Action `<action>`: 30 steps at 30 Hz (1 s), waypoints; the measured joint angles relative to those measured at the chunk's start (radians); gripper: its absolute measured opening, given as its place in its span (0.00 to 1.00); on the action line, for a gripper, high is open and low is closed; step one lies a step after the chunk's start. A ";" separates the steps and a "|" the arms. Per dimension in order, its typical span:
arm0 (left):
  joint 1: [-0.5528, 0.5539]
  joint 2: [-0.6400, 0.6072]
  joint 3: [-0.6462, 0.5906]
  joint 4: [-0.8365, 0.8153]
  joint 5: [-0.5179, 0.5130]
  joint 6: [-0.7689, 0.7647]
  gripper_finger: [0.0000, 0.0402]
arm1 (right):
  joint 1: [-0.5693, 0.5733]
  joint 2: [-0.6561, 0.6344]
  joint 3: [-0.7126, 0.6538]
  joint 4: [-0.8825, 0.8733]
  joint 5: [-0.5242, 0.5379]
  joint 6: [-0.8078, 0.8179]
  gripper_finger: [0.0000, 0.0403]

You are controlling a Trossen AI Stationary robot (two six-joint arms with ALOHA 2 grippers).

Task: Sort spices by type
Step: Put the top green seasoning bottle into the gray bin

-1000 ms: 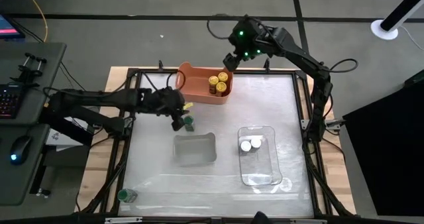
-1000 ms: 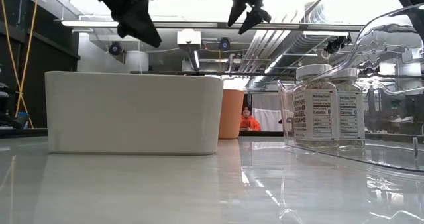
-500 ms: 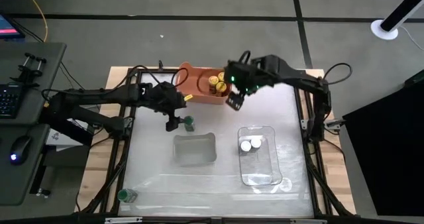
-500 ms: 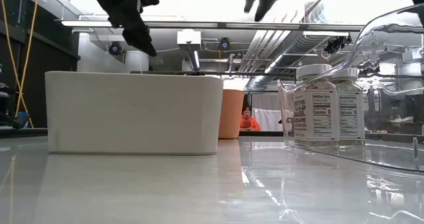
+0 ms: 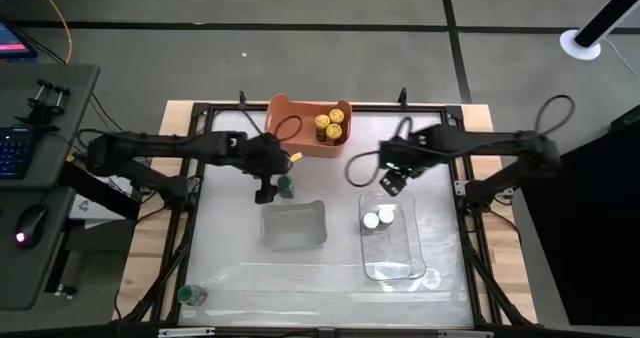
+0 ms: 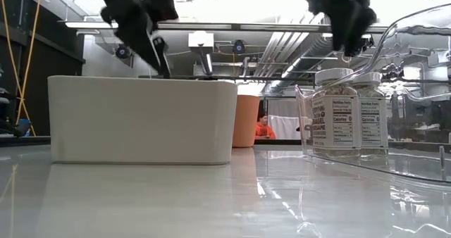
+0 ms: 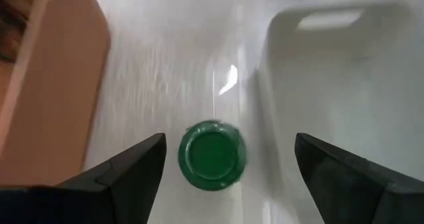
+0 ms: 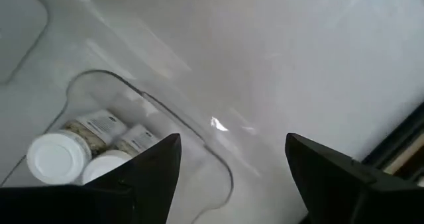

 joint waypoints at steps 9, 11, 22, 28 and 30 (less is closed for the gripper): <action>-0.002 0.161 0.073 -0.026 -0.074 -0.017 0.80 | 0.074 -0.260 -0.279 0.204 0.000 0.223 0.66; -0.006 0.173 0.079 -0.033 -0.075 -0.016 0.80 | 0.081 -0.274 -0.303 0.222 0.001 0.222 0.66; -0.052 0.245 0.079 -0.067 -0.092 -0.018 0.80 | 0.081 -0.278 -0.333 0.252 0.024 0.192 0.66; -0.062 0.270 0.079 -0.057 -0.123 -0.014 0.78 | 0.081 -0.278 -0.333 0.253 0.024 0.186 0.66; -0.066 0.276 0.079 -0.060 -0.155 0.007 0.74 | 0.081 -0.278 -0.333 0.253 0.025 0.186 0.66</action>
